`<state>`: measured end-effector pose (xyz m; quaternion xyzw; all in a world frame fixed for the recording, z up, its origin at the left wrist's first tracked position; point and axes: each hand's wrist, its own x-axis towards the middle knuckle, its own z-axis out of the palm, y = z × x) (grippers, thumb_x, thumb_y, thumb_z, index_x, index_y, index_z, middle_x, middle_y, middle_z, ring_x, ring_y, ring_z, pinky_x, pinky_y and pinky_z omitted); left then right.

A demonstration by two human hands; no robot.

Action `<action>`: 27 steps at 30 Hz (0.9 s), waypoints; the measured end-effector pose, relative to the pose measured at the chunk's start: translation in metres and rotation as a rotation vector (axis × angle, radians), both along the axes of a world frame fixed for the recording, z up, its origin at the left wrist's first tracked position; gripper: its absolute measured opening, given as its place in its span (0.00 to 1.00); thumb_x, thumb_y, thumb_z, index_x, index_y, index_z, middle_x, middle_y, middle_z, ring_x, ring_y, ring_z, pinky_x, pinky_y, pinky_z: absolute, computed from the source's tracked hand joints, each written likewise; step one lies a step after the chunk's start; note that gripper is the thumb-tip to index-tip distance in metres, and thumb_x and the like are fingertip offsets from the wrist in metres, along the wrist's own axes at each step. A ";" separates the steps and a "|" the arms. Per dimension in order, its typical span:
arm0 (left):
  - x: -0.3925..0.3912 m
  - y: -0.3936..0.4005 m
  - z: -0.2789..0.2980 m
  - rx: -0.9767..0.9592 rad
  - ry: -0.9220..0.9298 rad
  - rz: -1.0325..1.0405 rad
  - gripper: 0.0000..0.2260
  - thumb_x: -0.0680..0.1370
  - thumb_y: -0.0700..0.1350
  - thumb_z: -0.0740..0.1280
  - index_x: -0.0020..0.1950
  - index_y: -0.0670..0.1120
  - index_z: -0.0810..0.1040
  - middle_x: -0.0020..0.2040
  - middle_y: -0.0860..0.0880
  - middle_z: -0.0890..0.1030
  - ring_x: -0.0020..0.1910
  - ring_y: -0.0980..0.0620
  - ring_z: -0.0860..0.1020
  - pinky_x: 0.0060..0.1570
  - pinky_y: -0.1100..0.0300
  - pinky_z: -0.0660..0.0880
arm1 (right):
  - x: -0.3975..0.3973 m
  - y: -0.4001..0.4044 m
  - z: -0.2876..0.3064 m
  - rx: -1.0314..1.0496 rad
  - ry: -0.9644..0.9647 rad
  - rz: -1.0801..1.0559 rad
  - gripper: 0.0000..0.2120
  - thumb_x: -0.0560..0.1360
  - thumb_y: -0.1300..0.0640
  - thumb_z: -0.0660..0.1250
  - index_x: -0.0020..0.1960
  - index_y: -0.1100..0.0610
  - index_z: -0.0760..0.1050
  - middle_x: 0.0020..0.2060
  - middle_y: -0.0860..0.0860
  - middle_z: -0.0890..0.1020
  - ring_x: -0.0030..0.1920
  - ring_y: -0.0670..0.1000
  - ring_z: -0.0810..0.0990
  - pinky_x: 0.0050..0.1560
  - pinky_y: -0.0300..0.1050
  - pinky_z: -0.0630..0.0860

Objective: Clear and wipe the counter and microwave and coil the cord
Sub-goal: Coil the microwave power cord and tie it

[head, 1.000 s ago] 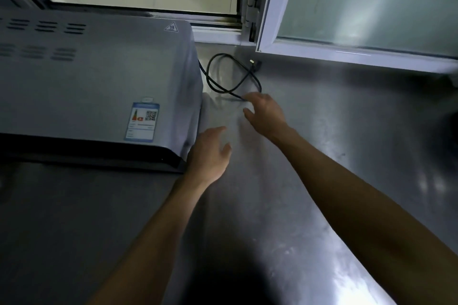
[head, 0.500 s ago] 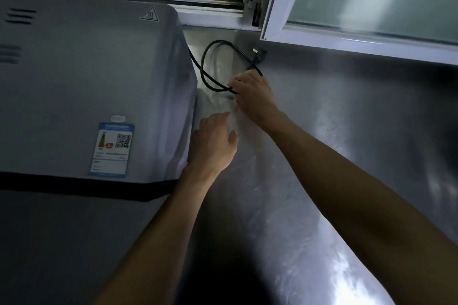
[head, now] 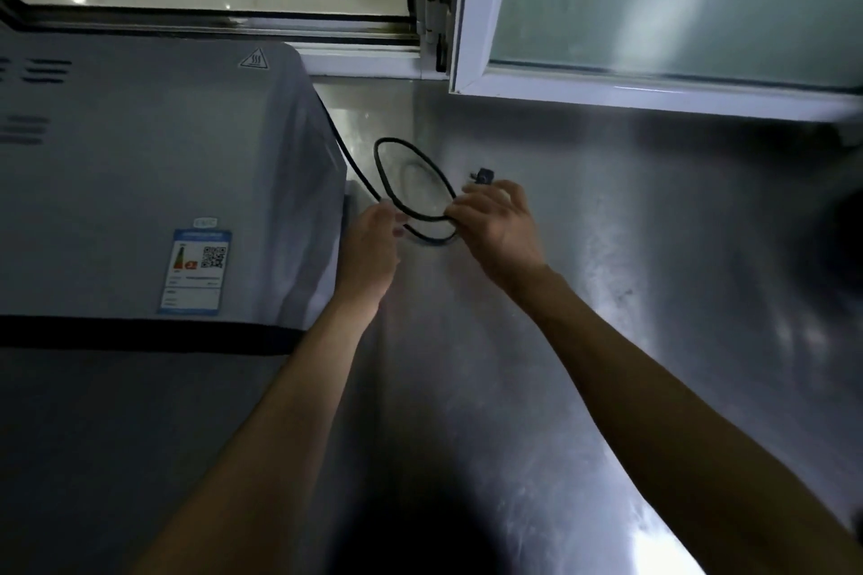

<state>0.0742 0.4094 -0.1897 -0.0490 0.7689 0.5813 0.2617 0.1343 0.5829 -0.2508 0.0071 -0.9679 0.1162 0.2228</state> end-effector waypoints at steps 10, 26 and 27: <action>0.044 0.015 0.050 0.195 -0.051 -0.107 0.13 0.82 0.53 0.61 0.60 0.48 0.78 0.50 0.50 0.86 0.51 0.52 0.84 0.49 0.55 0.77 | 0.098 -0.013 0.030 -0.045 0.102 -0.041 0.05 0.77 0.62 0.70 0.50 0.55 0.82 0.48 0.51 0.84 0.51 0.54 0.82 0.59 0.55 0.71; 0.094 -0.025 0.085 0.189 0.302 -0.484 0.10 0.84 0.41 0.59 0.56 0.50 0.79 0.39 0.44 0.84 0.44 0.45 0.83 0.45 0.54 0.79 | 0.148 -0.022 0.061 -0.656 -0.015 -0.325 0.18 0.78 0.56 0.70 0.67 0.57 0.76 0.61 0.53 0.80 0.56 0.52 0.80 0.55 0.52 0.79; 0.095 -0.030 0.086 0.161 0.340 -0.504 0.10 0.83 0.41 0.59 0.56 0.50 0.80 0.40 0.44 0.84 0.44 0.46 0.84 0.44 0.57 0.79 | 0.142 -0.018 0.064 -0.716 -0.040 -0.373 0.22 0.78 0.55 0.70 0.70 0.56 0.72 0.63 0.53 0.79 0.58 0.50 0.79 0.57 0.50 0.78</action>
